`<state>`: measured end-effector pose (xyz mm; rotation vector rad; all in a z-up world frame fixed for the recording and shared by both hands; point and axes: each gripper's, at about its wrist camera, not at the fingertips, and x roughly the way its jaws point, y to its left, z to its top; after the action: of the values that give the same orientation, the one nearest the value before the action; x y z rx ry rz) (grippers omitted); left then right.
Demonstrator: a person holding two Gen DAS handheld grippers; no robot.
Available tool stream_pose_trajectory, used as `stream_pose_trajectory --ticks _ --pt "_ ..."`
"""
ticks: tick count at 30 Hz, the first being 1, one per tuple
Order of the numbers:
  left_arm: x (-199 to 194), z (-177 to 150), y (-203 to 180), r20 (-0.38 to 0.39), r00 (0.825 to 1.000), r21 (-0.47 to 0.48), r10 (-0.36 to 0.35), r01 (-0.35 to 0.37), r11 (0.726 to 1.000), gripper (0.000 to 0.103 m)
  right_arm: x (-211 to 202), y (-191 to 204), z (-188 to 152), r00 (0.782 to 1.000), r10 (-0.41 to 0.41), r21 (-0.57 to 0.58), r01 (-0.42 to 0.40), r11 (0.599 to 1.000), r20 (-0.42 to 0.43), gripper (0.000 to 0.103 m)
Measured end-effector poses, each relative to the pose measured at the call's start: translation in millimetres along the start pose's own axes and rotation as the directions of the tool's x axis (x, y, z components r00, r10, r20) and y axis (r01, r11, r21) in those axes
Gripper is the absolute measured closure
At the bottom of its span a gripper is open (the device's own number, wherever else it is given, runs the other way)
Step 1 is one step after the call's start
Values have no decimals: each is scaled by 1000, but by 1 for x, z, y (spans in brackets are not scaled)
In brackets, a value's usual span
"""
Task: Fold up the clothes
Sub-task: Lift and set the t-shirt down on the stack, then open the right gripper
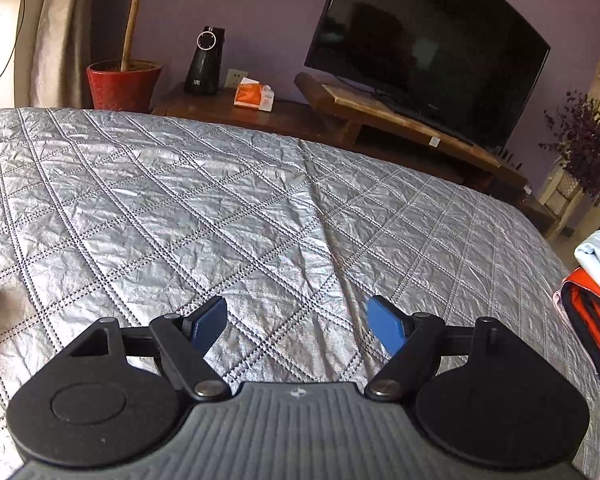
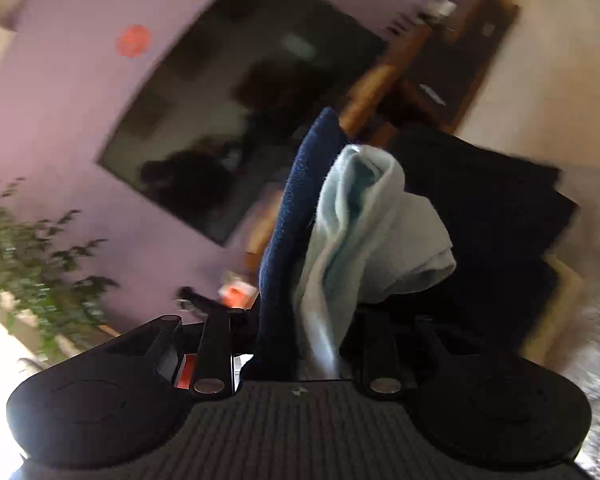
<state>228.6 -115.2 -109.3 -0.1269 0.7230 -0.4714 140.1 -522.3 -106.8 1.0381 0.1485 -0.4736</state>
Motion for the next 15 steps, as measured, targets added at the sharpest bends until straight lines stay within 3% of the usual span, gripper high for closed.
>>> stream_pose_trajectory --ticks 1,6,11,13,15 --pt "1 -1 -1 -1 1000 4 1 -1 1000 29 5 -14 -3 998 -60 23 60 998 -9 70" --pt "6 -2 -2 -19 1000 7 3 -3 1000 28 6 -15 -4 996 -81 17 80 997 33 61" --pt "10 -2 -5 -31 999 28 5 -4 1000 28 -9 5 -3 984 -155 -29 158 987 91 47" --pt "11 -2 -6 -36 999 36 12 -11 999 28 -21 16 -4 964 -233 -121 249 961 129 44" --pt "11 -4 -8 -40 999 38 16 -15 999 28 -32 31 -5 930 -310 -213 350 912 198 43"
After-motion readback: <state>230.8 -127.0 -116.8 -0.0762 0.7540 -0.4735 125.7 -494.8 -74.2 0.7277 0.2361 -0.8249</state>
